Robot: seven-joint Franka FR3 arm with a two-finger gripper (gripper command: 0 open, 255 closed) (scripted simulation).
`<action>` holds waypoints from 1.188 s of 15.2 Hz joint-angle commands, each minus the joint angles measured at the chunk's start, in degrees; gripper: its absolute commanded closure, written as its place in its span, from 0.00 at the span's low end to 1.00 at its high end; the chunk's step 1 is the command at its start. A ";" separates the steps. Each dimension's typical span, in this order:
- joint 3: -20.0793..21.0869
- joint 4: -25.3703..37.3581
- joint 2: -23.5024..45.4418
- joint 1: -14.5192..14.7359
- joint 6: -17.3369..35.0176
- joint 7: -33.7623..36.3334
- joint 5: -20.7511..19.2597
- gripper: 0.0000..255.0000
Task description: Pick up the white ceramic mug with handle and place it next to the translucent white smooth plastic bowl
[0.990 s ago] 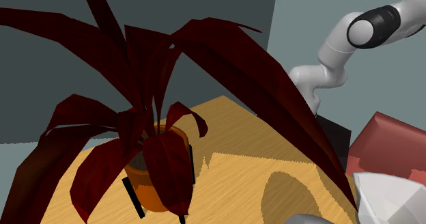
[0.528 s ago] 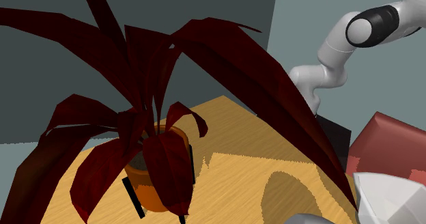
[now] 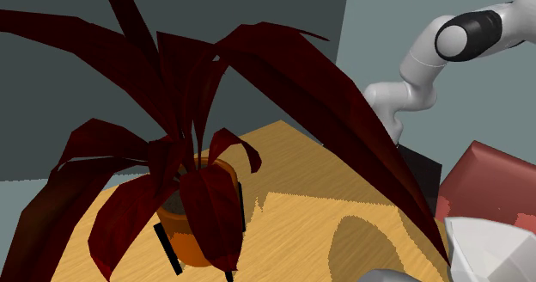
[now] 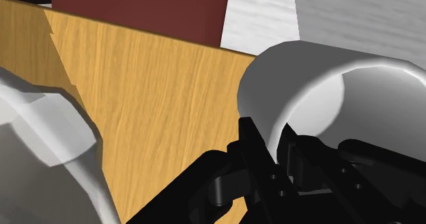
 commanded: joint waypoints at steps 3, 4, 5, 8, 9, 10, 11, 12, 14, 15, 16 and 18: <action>-0.11 -2.50 0.43 -0.06 2.95 0.22 -0.24 1.00; -0.15 -3.02 0.61 -0.06 3.64 0.26 -0.32 1.00; -0.20 -3.52 0.80 -0.06 4.32 0.31 -0.40 1.00; -0.34 -4.94 1.44 -0.05 6.33 0.48 -0.68 1.00; -0.39 -5.38 1.67 -0.04 6.99 0.53 -0.78 1.00; -0.44 -5.80 1.91 -0.03 7.64 0.59 -0.89 1.00; -0.50 -6.21 2.17 -0.01 8.29 0.66 -1.00 1.00; -0.55 -6.61 2.44 0.01 8.94 0.72 -1.11 1.00; -0.68 -7.35 3.00 0.05 10.22 0.86 -1.35 1.00; -0.71 -7.58 3.16 0.07 10.60 0.89 -1.42 1.00; -0.72 -7.57 3.18 0.07 10.60 0.90 -1.42 1.00; -0.72 -7.56 3.18 0.07 10.60 0.90 -1.42 1.00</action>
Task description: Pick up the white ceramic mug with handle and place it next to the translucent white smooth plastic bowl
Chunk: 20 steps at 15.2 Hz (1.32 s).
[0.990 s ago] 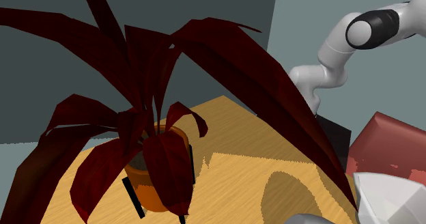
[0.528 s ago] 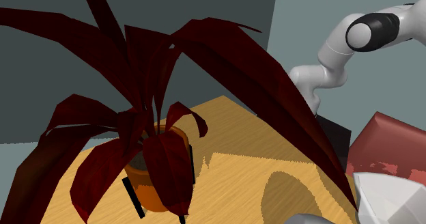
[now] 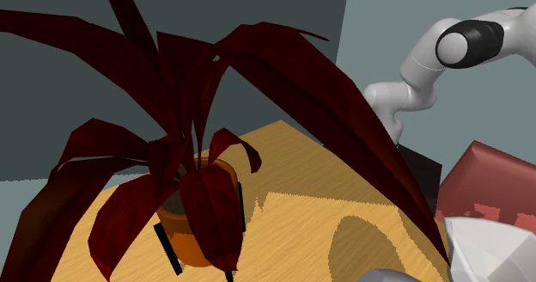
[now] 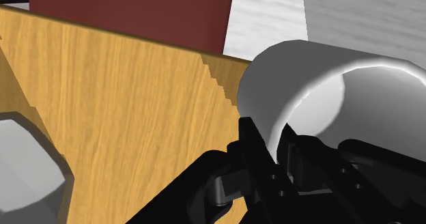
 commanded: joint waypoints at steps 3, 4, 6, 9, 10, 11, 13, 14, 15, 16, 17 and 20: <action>0.00 -0.04 0.00 -0.01 0.09 0.00 -0.01 1.00; 0.00 -0.04 0.00 -0.01 0.09 0.00 -0.01 1.00; 0.00 -0.04 0.00 0.00 0.08 0.00 -0.01 0.00; 0.00 -0.05 -0.01 0.00 0.09 0.00 -0.01 0.00; 0.00 -0.05 -0.01 0.00 0.09 0.00 -0.01 0.00; 0.15 0.93 -0.68 -0.08 -1.52 -0.19 0.28 0.00; 0.40 3.15 -1.84 -0.16 -4.83 -0.53 0.80 0.00; 0.48 4.13 -2.22 -0.17 -6.17 -0.65 0.97 0.00; 0.48 4.13 -2.22 -0.16 -6.17 -0.65 0.97 0.00; 0.48 4.12 -2.23 -0.16 -6.17 -0.65 0.97 0.00; 0.48 4.13 -2.22 -0.16 -6.17 -0.65 0.97 0.00; 0.48 4.13 -2.22 -0.16 -6.17 -0.65 0.97 0.00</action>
